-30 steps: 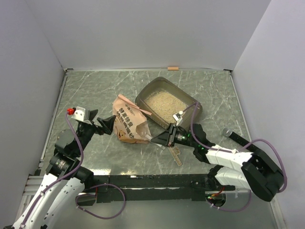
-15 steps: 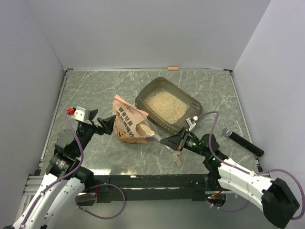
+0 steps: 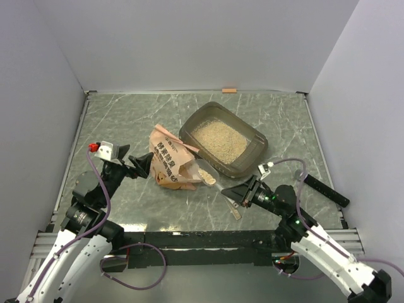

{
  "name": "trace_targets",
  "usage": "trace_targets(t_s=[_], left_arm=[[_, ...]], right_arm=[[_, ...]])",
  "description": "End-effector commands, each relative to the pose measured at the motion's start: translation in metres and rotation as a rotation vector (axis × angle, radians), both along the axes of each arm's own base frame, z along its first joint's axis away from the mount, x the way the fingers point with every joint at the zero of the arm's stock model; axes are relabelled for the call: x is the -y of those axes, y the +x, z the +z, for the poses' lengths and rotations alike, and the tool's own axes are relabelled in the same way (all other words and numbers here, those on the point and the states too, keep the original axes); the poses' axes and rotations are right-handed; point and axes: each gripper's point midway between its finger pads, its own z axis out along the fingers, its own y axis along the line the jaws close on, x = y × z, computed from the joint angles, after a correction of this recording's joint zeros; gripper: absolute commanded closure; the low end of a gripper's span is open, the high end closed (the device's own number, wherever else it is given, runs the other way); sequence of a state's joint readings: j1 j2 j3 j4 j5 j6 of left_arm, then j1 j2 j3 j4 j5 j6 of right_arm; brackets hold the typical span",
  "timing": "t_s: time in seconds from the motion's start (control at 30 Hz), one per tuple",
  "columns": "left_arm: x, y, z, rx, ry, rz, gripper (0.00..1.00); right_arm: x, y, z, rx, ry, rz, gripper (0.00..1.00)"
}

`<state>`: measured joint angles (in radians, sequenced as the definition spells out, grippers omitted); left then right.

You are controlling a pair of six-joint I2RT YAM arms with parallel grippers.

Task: Fill the litter box with clean litter

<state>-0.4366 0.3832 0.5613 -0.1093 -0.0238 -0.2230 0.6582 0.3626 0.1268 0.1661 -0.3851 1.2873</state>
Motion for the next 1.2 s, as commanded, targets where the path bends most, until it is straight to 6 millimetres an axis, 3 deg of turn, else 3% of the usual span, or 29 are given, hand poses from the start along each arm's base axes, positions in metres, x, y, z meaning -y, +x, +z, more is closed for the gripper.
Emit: trace_targets(t_s=[0.0, 0.03, 0.07, 0.2, 0.47, 0.8, 1.17], left_arm=[[0.0, -0.002, 0.022, 0.069, -0.025, -0.004, 0.01], [0.0, -0.003, 0.022, 0.072, -0.026, -0.007, 0.01], [0.001, -0.004, 0.023, 0.075, -0.029, -0.012, 0.01], [0.001, -0.005, 0.025, 0.081, -0.033, -0.015, 0.01], [0.001, -0.008, 0.028, 0.092, -0.042, -0.021, 0.01], [0.0, -0.009, 0.03, 0.097, -0.046, -0.022, 0.01], [0.0, -0.01, 0.031, 0.099, -0.047, -0.023, 0.01]], right_arm=[[0.018, 0.004, 0.017, 0.011, -0.032, -0.1, 1.0], [0.023, 0.005, 0.011, -0.016, -0.071, -0.127, 1.0], [0.026, 0.005, 0.023, 0.009, -0.073, -0.141, 1.0], [0.041, 0.011, 0.031, 0.019, -0.108, -0.223, 1.0], [0.068, 0.04, 0.047, 0.05, -0.227, -0.429, 1.0], [0.073, 0.105, 0.04, 0.041, -0.507, -0.594, 1.0], [0.071, 0.162, 0.025, 0.031, -0.998, -0.511, 1.0]])
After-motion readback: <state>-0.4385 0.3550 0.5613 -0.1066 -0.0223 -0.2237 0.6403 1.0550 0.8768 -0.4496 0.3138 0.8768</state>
